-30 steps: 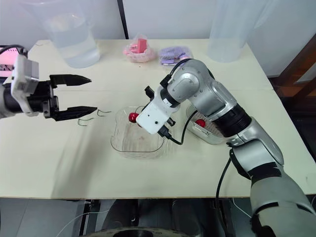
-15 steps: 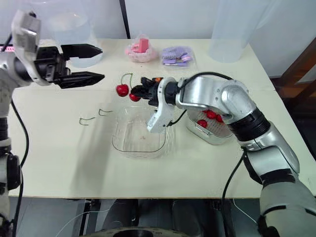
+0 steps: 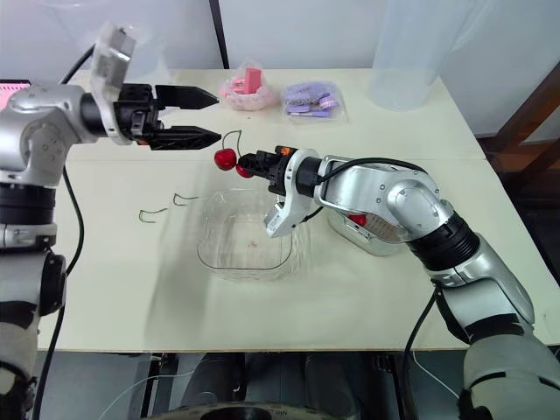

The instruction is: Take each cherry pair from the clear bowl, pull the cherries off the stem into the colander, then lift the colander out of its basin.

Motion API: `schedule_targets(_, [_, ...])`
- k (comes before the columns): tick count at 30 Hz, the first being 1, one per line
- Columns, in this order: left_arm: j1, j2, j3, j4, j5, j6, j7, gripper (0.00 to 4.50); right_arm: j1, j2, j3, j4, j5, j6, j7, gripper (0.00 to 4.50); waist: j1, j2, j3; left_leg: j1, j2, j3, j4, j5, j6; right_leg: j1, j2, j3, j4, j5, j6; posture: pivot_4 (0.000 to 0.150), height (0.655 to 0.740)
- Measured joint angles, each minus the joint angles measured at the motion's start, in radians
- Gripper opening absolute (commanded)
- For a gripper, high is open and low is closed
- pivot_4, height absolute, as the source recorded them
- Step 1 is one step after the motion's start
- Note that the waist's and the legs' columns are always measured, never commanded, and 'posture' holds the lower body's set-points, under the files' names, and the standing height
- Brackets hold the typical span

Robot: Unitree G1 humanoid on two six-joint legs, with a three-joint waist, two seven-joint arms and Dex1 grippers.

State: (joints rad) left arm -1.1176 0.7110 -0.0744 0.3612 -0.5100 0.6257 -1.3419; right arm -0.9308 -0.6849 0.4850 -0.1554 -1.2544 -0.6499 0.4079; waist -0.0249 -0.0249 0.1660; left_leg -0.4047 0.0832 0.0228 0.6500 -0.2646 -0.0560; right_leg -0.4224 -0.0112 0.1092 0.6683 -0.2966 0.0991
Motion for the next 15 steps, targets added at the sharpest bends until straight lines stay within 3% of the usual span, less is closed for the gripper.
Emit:
schedule_targets(9, [-0.094,-0.040,-0.081,0.144,0.074,0.062,-0.087,4.50,-0.037,-0.005,0.011,-0.008,-0.040,-0.040,-0.046,0.57,-0.020,0.000,0.000,0.000,0.000,0.000,-0.001,0.000,0.000,0.000,0.000,0.000,0.000,0.000,0.000,0.150,0.7367])
schedule_targets(15, [-0.104,-0.040,-0.100,0.145,0.092,0.067,-0.147,4.50,-0.045,-0.014,0.018,-0.008,-0.058,-0.057,-0.048,0.57,-0.023,0.000,0.000,0.000,0.000,-0.001,-0.001,0.001,-0.001,0.000,0.000,0.000,0.000,0.000,0.000,0.150,0.7367])
